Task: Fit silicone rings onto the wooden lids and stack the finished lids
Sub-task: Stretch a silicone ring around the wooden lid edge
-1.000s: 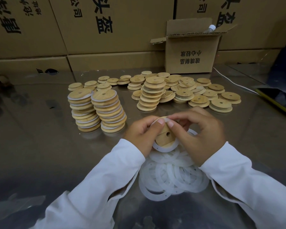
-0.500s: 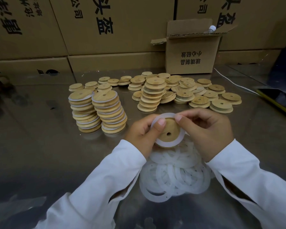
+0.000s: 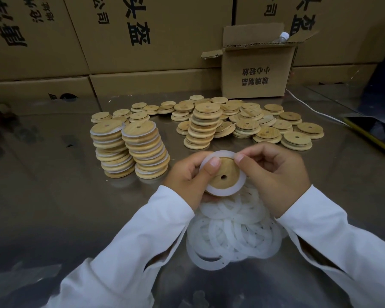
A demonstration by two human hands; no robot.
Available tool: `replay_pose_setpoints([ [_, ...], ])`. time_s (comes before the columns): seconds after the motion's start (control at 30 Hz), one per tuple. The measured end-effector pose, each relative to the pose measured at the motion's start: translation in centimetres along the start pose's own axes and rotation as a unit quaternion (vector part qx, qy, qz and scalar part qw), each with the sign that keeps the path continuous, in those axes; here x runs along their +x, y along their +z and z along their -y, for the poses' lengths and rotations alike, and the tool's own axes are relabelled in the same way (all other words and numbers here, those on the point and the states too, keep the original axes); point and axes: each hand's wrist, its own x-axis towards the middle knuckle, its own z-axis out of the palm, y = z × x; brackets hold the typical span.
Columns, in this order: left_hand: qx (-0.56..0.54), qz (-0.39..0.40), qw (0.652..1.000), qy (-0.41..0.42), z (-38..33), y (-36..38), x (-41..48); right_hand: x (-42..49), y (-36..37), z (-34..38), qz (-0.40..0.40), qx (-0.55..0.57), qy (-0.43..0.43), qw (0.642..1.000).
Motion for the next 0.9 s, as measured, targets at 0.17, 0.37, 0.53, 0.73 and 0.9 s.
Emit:
replay_pose_setpoints([
  [0.17,0.008,0.000,1.000,0.009,-0.05,-0.10,-0.04,0.14,0.01,0.00,-0.005,0.007,0.012,1.000],
  [0.37,0.010,-0.003,1.000,0.024,-0.21,-0.10,-0.10,0.33,-0.23,0.08,0.005,0.021,0.018,1.000],
  [0.53,-0.021,-0.026,0.999,0.004,-0.33,-0.10,0.04,0.42,-0.24,0.13,0.013,0.019,0.020,1.000],
  [0.73,-0.075,-0.032,0.996,-0.048,-0.36,-0.19,0.02,0.36,-0.34,0.26,0.028,0.025,0.007,0.999],
  [0.9,-0.112,-0.028,0.991,-0.071,-0.51,-0.24,0.03,0.63,-0.48,0.24,0.036,0.034,0.012,0.999],
])
